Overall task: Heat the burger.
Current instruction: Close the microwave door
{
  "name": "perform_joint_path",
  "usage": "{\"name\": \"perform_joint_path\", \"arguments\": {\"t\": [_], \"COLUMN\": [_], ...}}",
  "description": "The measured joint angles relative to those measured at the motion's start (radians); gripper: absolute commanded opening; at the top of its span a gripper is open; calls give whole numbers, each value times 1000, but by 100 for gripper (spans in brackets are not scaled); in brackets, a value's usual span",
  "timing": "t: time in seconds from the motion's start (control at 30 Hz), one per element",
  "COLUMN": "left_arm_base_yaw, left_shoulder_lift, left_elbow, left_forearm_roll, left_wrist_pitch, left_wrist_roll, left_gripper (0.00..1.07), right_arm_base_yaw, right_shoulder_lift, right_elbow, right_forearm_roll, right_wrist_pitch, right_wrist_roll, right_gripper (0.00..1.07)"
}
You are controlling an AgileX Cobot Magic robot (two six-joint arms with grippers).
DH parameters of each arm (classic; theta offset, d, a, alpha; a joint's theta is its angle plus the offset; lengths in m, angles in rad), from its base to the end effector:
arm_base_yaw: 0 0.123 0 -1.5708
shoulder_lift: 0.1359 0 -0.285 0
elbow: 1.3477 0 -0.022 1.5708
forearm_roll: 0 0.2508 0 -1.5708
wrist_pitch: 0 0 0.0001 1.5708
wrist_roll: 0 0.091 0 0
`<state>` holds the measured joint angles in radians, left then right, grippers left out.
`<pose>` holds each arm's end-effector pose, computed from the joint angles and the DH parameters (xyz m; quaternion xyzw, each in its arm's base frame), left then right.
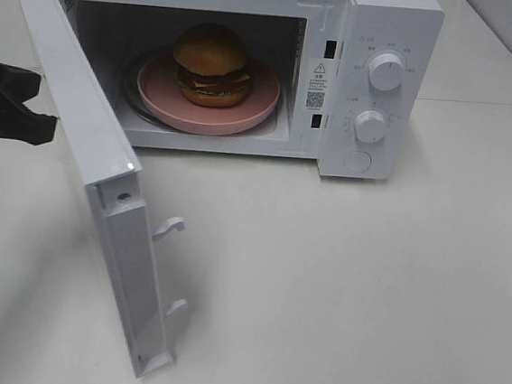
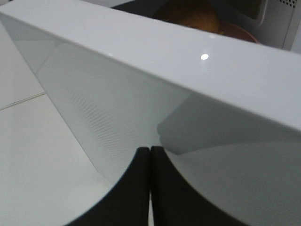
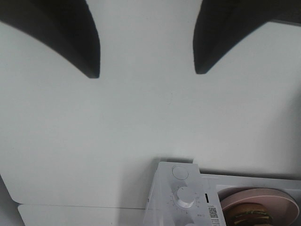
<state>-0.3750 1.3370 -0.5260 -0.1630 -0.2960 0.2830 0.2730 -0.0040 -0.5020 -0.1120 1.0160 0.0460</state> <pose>0.2409 -0.0902 0.2189 0.1967 0.8187 -0.0469 0.5375 -0.0017 -0.0095 0.2819 -0.0939 0.8331 0.0309 0.5441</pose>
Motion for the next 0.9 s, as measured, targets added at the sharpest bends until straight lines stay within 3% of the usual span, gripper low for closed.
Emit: {"name": "perform_joint_path", "arguments": {"t": [0.6,0.9], "left_arm_base_yaw": [-120,-182], "left_shoulder_lift": [269,408], "left_elbow": [-241,-425], "left_forearm_roll": [14,15], "left_wrist_pitch": [-53,-54], "left_wrist_roll": [-2,-2], "left_gripper": [0,0], "right_arm_base_yaw": [0,0], "right_shoulder_lift": [0,0], "right_elbow": [0,0], "right_forearm_roll": [1,1], "right_wrist_pitch": [-1,-1], "right_wrist_roll": [0,0], "right_gripper": [56,56]}}
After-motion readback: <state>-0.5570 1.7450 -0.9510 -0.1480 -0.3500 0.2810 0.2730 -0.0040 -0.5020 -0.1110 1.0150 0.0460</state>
